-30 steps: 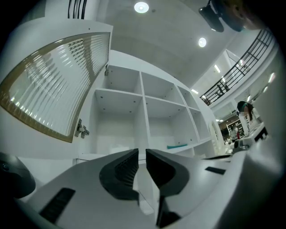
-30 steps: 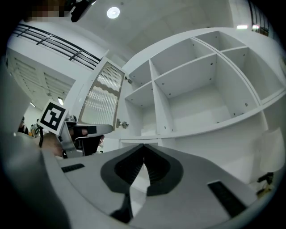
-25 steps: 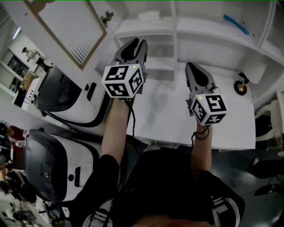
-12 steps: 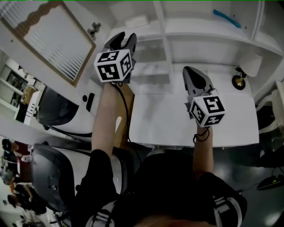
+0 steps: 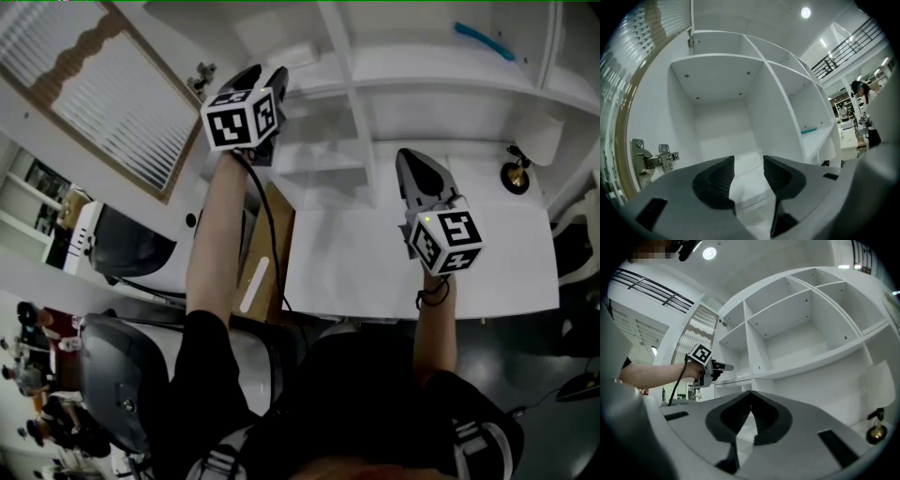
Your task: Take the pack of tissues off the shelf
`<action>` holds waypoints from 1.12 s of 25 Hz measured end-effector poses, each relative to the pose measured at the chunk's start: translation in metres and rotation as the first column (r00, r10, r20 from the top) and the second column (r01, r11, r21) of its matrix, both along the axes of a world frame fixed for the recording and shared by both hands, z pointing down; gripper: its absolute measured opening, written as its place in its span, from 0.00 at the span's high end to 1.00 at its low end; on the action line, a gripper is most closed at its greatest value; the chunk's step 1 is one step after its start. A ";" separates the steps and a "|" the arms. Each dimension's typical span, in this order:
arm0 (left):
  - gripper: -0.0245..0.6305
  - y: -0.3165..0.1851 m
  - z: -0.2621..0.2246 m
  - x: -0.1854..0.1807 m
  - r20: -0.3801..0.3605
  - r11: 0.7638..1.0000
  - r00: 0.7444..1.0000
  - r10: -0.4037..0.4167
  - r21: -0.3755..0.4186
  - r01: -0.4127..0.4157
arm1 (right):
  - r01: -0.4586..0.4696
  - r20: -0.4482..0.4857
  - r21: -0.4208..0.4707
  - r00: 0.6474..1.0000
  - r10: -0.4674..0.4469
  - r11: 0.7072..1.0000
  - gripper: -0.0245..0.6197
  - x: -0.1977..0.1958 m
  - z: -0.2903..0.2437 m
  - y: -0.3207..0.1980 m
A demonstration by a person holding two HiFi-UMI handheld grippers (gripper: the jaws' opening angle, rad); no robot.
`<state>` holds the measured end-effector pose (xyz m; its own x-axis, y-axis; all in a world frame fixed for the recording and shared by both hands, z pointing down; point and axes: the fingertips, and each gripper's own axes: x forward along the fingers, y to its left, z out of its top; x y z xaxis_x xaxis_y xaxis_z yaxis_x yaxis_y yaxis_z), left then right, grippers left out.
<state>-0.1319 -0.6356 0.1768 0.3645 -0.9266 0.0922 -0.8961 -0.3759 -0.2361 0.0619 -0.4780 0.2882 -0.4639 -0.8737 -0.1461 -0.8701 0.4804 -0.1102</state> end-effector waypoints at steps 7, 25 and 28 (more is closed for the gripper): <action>0.68 -0.033 0.007 -0.013 0.060 0.997 0.998 -0.021 -0.076 0.025 | -0.009 0.016 -0.008 1.000 0.009 1.000 0.93 0.003 0.004 -0.012; 0.68 -0.079 0.022 -0.024 0.192 0.965 0.980 0.046 -0.263 0.007 | -0.064 0.044 -0.041 0.997 0.066 0.997 0.93 0.020 0.016 -0.034; 0.68 -0.084 0.025 -0.022 0.201 0.959 0.978 0.061 -0.282 -0.002 | -0.074 0.049 -0.039 0.996 0.076 0.997 0.93 0.024 0.015 -0.036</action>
<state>-0.1541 -0.7195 0.2016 0.3384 -0.8413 0.4215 -0.8259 -0.4802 -0.2955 0.0864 -0.5138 0.3031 -0.3901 -0.9110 -0.1341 -0.8963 0.4090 -0.1712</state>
